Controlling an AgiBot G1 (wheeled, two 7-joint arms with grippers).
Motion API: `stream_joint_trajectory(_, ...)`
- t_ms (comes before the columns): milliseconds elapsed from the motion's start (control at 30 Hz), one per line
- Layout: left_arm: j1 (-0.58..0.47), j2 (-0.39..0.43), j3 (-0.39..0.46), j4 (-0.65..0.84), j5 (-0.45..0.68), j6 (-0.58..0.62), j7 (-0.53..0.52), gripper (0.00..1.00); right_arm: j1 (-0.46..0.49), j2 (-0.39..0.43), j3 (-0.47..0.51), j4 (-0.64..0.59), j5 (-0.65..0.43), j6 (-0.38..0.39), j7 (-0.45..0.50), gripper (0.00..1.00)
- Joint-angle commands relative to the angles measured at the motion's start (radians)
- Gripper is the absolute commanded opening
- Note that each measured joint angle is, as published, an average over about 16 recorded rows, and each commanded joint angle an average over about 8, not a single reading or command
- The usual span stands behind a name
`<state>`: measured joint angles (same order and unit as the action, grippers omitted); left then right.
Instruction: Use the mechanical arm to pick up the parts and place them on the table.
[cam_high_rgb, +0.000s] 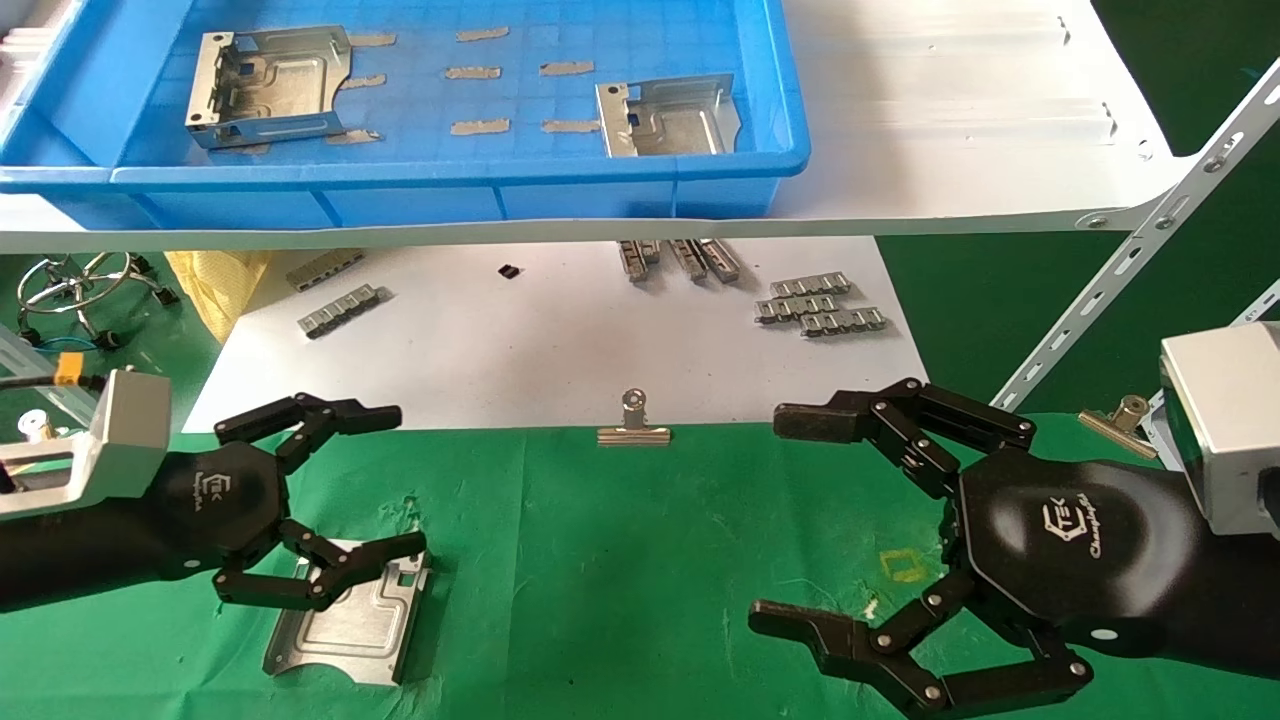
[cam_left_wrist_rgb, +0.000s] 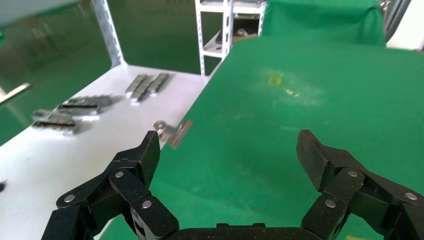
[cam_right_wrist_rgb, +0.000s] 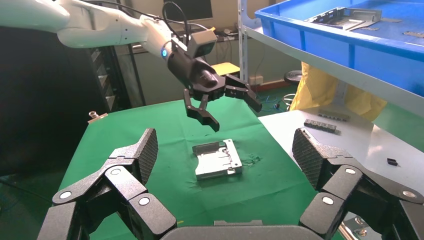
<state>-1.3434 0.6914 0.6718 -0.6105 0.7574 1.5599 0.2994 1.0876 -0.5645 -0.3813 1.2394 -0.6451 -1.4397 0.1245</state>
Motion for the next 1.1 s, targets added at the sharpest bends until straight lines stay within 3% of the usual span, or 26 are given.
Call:
stream_joint_trajectory(33,0.014,-0.004,-0.021,-0.036,-0.001,-0.003,-0.026,1.0,0.0,0.0,0.0,0.0,0.0,0.0,0.0,1.0)
stream_joint_trajectory(1100,0.245,-0.073,-0.357,-0.614,-0.024,-0.059,-0.444,1.0,0.0,0.0,0.0,0.0,0.0,0.0,0.0,1.0)
